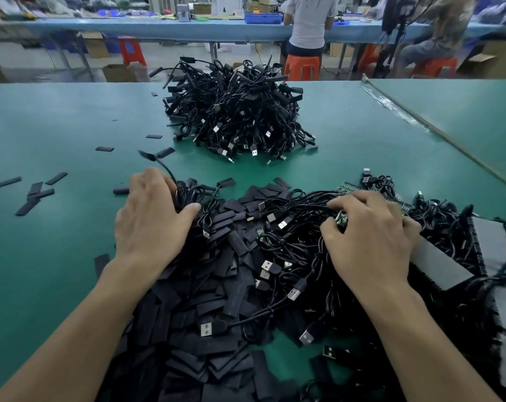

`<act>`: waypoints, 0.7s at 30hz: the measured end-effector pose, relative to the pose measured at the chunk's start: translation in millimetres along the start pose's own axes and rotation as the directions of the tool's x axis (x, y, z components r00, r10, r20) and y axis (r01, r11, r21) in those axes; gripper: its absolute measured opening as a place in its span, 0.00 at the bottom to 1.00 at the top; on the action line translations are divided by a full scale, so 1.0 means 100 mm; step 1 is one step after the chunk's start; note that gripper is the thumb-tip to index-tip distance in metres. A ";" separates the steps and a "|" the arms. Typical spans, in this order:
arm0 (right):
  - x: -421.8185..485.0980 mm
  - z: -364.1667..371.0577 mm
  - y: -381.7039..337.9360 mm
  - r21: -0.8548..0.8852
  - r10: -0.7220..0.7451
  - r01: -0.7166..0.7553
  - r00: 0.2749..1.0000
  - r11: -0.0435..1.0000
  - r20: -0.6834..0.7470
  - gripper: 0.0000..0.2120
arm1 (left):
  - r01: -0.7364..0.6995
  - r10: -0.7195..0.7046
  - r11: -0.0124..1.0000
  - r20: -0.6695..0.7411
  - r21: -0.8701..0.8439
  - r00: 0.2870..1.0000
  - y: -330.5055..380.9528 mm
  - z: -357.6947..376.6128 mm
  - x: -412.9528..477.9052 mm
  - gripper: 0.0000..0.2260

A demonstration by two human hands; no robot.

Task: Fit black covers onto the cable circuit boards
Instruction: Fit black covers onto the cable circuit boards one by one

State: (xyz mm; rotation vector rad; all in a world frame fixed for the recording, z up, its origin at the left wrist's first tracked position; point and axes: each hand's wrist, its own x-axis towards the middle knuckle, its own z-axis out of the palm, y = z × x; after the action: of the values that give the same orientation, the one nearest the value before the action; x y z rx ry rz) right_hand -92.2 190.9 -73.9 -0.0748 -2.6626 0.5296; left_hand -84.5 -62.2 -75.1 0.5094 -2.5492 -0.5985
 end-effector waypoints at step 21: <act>0.07 -0.34 -0.15 0.803 -0.383 0.140 0.916 0.579 0.117 0.10 | -0.158 0.489 0.554 0.165 -0.817 0.857 0.60 -0.01 -0.48 0.06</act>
State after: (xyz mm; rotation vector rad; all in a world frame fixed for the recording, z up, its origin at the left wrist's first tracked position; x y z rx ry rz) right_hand -84.0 190.0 -36.7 0.7061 -2.3532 1.6500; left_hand -58.7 8.9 -61.8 -0.4550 -2.2589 -1.6733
